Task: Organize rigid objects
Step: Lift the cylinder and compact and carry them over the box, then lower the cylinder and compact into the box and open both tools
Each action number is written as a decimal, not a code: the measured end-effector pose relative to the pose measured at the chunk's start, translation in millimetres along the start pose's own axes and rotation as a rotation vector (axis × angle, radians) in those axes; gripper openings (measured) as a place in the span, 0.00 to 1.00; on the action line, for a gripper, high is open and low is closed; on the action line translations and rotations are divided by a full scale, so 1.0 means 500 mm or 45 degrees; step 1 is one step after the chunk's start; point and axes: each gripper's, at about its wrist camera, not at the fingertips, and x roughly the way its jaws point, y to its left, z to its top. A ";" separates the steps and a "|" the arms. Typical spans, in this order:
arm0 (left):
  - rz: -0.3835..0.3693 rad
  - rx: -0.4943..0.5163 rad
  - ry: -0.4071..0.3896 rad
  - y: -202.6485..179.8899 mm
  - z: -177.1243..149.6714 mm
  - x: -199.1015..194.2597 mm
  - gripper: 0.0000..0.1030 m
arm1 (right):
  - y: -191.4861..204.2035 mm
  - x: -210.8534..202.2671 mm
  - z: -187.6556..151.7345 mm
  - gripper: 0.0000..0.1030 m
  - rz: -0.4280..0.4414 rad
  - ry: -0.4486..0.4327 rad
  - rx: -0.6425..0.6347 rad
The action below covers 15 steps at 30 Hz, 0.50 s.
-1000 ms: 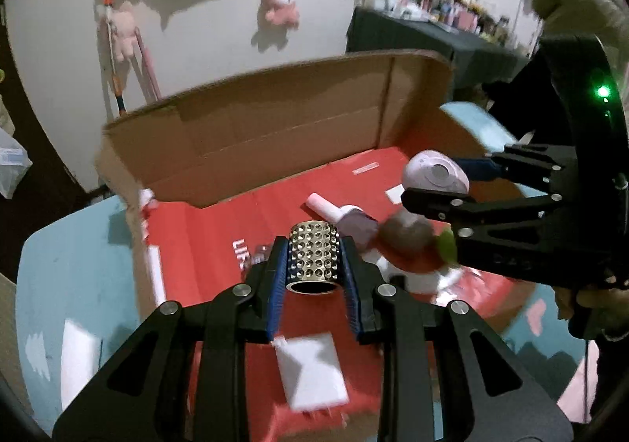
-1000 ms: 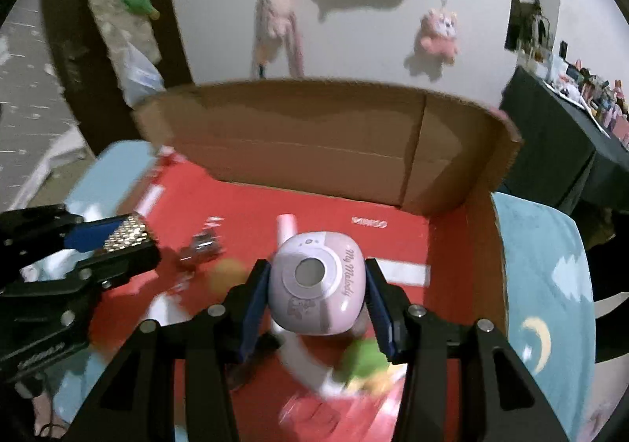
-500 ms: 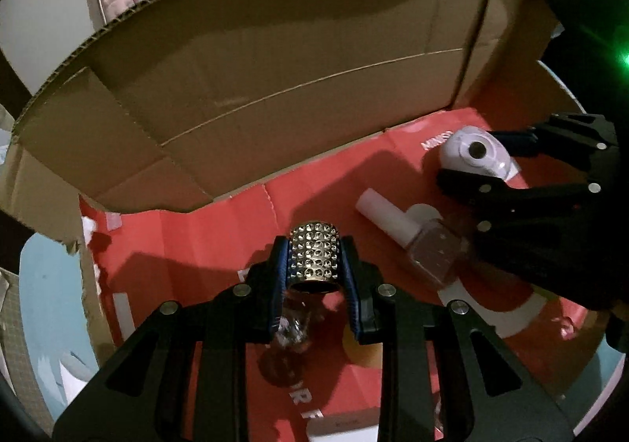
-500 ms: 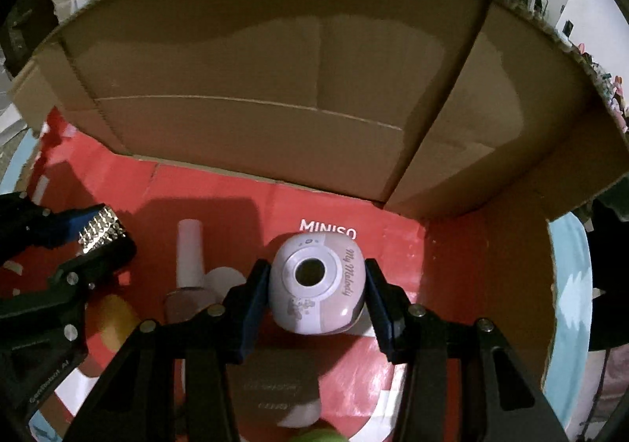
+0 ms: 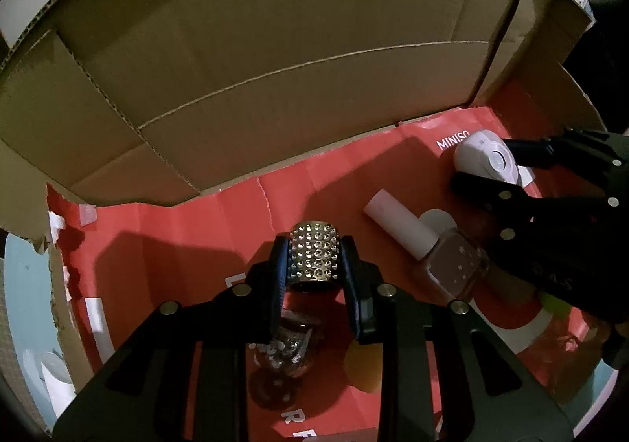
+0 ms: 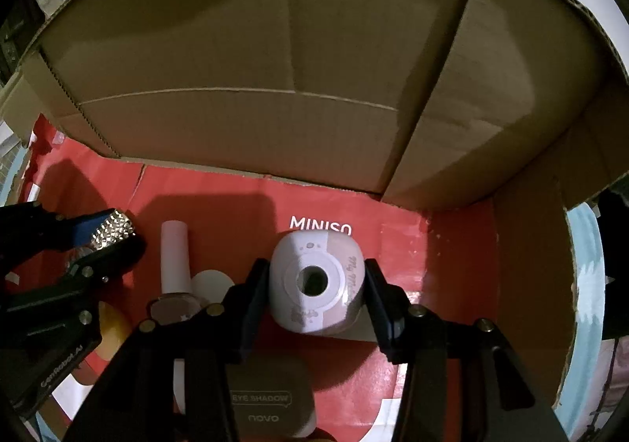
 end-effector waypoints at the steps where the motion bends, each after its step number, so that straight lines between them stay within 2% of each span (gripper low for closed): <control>1: -0.001 0.002 -0.004 -0.001 -0.001 0.000 0.24 | -0.003 0.000 -0.003 0.49 0.002 -0.002 -0.003; 15: -0.001 0.006 -0.020 -0.004 0.005 0.002 0.24 | -0.011 0.010 0.000 0.52 0.003 0.000 -0.003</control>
